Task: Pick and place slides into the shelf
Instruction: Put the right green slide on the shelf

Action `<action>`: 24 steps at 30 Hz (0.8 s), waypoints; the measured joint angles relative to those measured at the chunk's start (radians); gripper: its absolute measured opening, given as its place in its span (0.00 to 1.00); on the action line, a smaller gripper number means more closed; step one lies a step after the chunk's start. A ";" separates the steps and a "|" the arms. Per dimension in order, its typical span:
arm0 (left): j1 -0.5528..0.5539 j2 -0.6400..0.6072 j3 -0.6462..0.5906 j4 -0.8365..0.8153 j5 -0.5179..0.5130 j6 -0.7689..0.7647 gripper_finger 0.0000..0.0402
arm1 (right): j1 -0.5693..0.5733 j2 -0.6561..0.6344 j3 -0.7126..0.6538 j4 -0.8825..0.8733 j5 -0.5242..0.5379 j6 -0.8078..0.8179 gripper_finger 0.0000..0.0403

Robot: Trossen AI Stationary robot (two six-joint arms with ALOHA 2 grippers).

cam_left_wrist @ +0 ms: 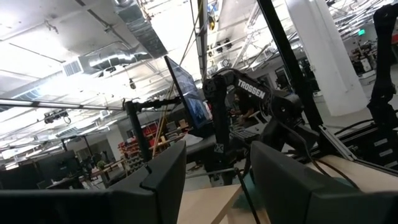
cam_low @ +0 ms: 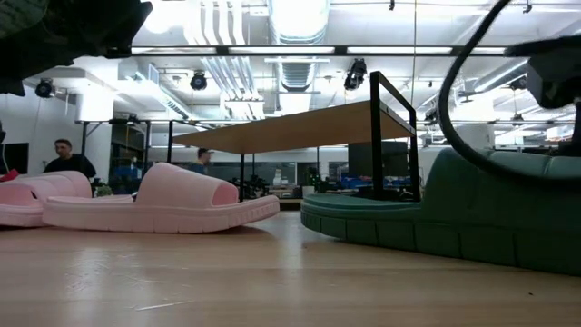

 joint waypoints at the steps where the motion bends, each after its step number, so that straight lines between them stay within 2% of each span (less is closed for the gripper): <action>1: 0.000 0.001 0.000 0.000 0.000 0.000 0.41 | 0.000 0.000 0.014 -0.015 0.003 0.000 0.03; 14: 0.000 0.000 0.000 0.002 0.000 0.000 0.41 | -0.002 -0.069 0.207 -0.013 0.247 -0.028 0.03; 24: 0.000 0.000 0.000 0.000 0.000 0.000 0.41 | -0.002 -0.132 0.372 -0.014 0.257 -0.251 0.03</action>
